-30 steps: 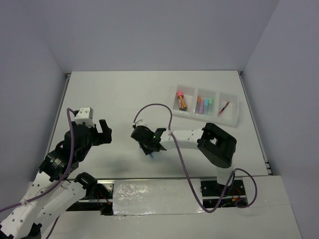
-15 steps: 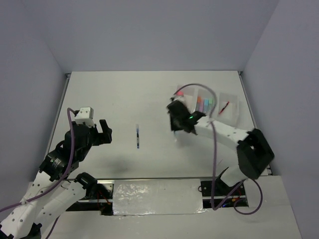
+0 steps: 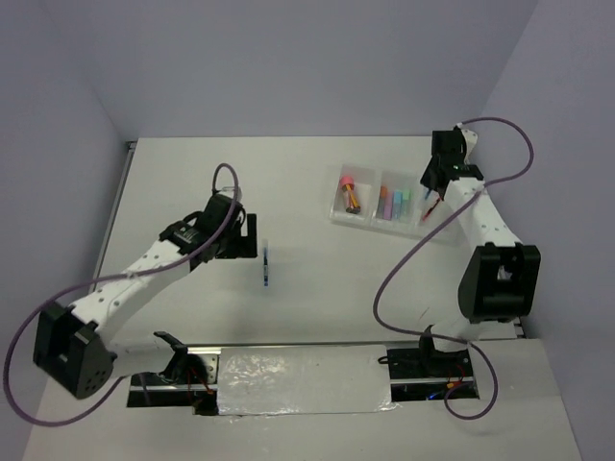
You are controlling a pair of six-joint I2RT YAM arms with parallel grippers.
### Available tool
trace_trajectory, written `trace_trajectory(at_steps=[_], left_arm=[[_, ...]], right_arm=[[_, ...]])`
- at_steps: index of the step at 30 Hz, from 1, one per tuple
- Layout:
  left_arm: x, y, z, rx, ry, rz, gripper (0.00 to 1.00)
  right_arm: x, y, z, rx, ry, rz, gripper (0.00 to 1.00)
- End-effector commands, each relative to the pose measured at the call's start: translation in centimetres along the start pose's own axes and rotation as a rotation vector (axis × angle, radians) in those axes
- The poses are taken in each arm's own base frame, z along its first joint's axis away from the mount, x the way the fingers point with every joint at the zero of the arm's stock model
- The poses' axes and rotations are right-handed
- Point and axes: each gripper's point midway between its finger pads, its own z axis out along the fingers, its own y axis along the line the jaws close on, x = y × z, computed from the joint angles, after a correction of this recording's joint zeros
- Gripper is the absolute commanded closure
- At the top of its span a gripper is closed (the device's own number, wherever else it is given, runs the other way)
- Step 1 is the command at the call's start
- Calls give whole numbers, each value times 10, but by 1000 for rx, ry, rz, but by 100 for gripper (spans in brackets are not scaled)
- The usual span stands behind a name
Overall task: Sort the stationery into containers
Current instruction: Place the pen in the storage box, then pick up the pen from the center of the board.
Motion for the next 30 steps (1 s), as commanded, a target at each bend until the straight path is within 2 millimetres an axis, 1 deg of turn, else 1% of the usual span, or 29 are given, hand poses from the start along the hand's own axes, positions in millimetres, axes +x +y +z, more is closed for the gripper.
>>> trace_trajectory(at_steps=[1, 2, 3, 4, 5, 6, 8, 9, 10, 11, 12, 13, 14, 15, 16, 18, 19, 20, 21, 22, 23, 25, 26, 27, 28, 29, 30], left_arm=[[-27, -36, 17, 89, -18, -58, 1], [-33, -41, 20, 98, -25, -52, 1], [-32, -46, 32, 101, -5, -43, 1], [-32, -49, 37, 108, 3, -29, 1], [-38, -53, 40, 112, 0, -25, 1], [-34, -53, 52, 97, 23, -21, 1], [-35, -59, 62, 96, 39, -22, 1], [-28, -59, 73, 84, 71, -15, 1], [-27, -61, 78, 88, 80, -17, 1], [-22, -62, 87, 82, 103, -18, 1], [-19, -63, 91, 81, 111, -18, 1], [-17, -67, 95, 94, 115, -25, 1], [-16, -67, 99, 91, 121, -28, 1], [-11, -66, 106, 84, 139, -30, 1], [-10, -66, 109, 77, 142, -35, 1], [-5, -65, 116, 67, 159, -34, 3], [-3, -64, 117, 55, 166, -35, 8], [1, -63, 120, 49, 177, -35, 12], [4, -62, 121, 43, 183, -44, 15], [9, -59, 122, 28, 191, -47, 18], [11, -56, 123, 9, 185, -45, 18], [15, -53, 126, -19, 185, -50, 19], [20, -50, 130, -41, 193, -44, 19], [23, -50, 132, -49, 200, -43, 19], [25, -49, 134, -57, 205, -42, 22], [34, -48, 140, -75, 226, -31, 23], [38, -48, 143, -81, 235, -30, 25]], right_arm=[[-31, -10, 13, 46, -13, -7, 96], [-32, -16, 19, 69, 2, -21, 96], [-34, -15, 31, 81, 16, -31, 95], [-33, -15, 36, 85, 36, -39, 95], [-28, -17, 41, 95, 70, -57, 94], [-25, -16, 51, 106, 89, -66, 93], [-21, -19, 59, 121, 100, -78, 91], [-20, -22, 63, 125, 107, -75, 82], [-16, -21, 69, 123, 122, -80, 72], [-15, -20, 71, 114, 126, -88, 52], [-13, -19, 74, 113, 131, -91, 46], [-6, -19, 77, 116, 162, -94, 35], [-8, -17, 76, 113, 162, -90, 33], [-7, -16, 75, 109, 165, -87, 33], [-12, -10, 68, 85, 151, -83, 33], [-16, 1, 55, 49, 127, -96, 33], [-29, 6, 40, 17, 82, -97, 33], [-28, 8, 32, 4, 77, -103, 33], [-32, 11, 23, -10, 61, -102, 33], [-33, 22, 11, -41, 46, -109, 33], [-41, 21, -9, -67, 5, -101, 33], [-35, 53, -39, -164, -33, -138, 33], [-32, 59, -62, -214, -60, -142, 33], [-28, 66, -74, -245, -76, -147, 33], [-11, 80, -86, -294, -70, -176, 33], [-5, 86, -97, -327, -80, -184, 33], [-7, 89, -117, -370, -114, -183, 33]])
